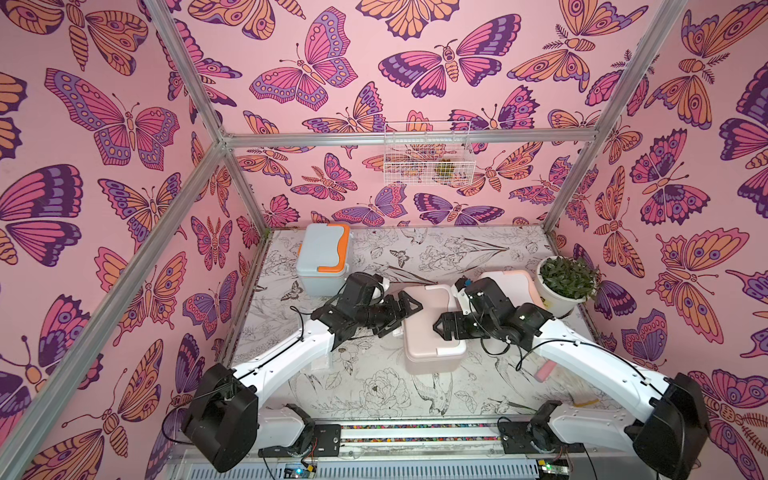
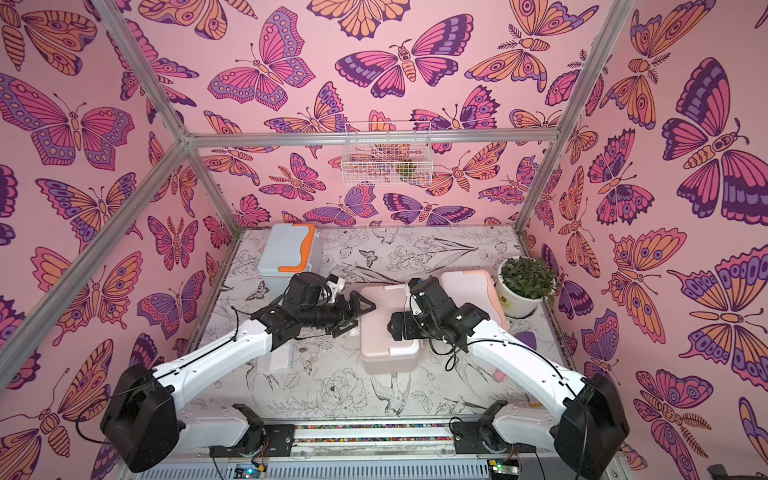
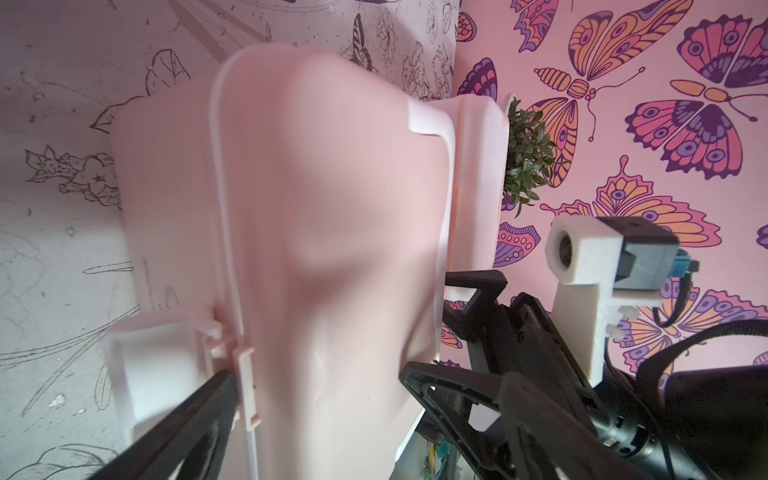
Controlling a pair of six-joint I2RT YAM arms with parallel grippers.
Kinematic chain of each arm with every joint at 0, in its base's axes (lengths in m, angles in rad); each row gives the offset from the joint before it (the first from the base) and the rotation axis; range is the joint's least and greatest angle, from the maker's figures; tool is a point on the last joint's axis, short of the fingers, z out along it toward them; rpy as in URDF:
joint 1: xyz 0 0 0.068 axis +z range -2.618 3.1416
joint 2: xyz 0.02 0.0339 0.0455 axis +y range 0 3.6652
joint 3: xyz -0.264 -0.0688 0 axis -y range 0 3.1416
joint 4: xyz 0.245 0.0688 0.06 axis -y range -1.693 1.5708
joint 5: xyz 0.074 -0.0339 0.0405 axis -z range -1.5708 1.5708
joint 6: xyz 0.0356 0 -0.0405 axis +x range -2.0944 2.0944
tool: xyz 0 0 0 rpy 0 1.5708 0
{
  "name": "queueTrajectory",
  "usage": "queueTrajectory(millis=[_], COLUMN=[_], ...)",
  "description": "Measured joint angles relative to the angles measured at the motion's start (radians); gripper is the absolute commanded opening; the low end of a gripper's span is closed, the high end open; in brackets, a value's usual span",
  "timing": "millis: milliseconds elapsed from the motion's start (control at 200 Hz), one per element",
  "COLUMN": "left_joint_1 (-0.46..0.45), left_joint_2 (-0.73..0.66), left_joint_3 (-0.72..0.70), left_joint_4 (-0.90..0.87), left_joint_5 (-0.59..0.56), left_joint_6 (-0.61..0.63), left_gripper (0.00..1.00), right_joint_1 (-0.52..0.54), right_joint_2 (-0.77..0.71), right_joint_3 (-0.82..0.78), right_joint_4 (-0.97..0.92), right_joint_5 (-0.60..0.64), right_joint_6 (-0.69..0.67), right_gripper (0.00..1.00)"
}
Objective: Open first aid kits and take out gauze
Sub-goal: Open the lid of the first aid kit.
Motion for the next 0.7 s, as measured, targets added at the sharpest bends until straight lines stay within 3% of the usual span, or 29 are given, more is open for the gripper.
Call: queueTrajectory(millis=[240, 396, 701], left_joint_1=[0.006, 0.006, -0.005], left_joint_2=[-0.020, -0.044, -0.053], left_joint_3=[-0.043, -0.049, -0.010], left_joint_4=[0.087, 0.134, 0.254], left_joint_5=[0.019, 0.049, 0.144], left_joint_6=[-0.073, -0.106, -0.153], left_gripper=[1.00, 1.00, 1.00], right_joint_1=[-0.007, -0.011, -0.010], right_joint_2=[-0.003, -0.027, -0.105], right_joint_3=[0.002, 0.006, 0.042], right_joint_4=[0.000, -0.002, -0.047], right_joint_5=[-0.003, -0.006, -0.028], right_joint_6=[0.016, 0.018, 0.011], right_gripper=[0.93, 1.00, 0.99])
